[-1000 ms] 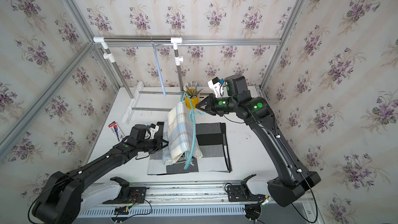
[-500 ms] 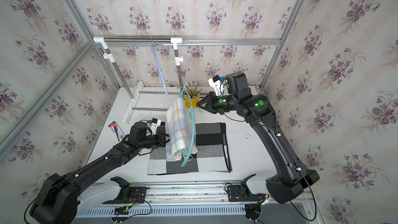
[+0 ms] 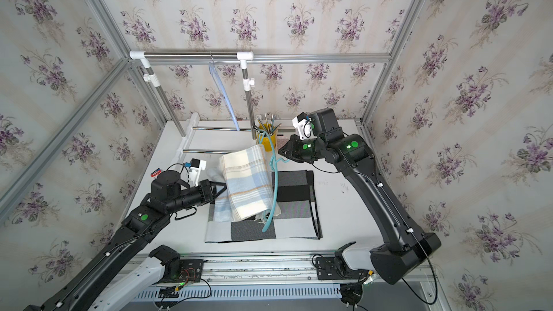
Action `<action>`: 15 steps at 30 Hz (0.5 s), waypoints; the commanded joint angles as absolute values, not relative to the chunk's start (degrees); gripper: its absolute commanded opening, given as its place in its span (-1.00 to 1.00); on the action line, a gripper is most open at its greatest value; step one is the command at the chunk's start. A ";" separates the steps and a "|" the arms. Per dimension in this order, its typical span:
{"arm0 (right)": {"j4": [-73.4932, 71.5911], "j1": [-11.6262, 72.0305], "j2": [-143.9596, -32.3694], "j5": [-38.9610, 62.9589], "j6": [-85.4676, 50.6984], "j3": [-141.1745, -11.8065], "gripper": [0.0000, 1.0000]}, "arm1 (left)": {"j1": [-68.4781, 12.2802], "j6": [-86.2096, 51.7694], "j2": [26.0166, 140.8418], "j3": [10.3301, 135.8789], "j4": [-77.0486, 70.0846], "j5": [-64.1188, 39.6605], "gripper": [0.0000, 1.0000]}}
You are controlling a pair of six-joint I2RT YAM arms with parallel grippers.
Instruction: Hang the scarf on the hanger
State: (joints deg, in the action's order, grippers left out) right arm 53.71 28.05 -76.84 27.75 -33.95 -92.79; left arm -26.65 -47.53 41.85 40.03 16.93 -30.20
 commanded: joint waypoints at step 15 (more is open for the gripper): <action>52.59 27.00 -76.32 29.90 -33.06 -96.60 -1.00 | -24.28 -43.75 49.76 33.40 18.29 -25.28 -1.00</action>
State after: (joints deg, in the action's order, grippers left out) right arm 54.08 27.09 -76.34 29.32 -33.89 -95.81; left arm -24.53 -44.64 49.25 33.82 21.54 -25.96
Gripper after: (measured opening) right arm 0.101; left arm 0.075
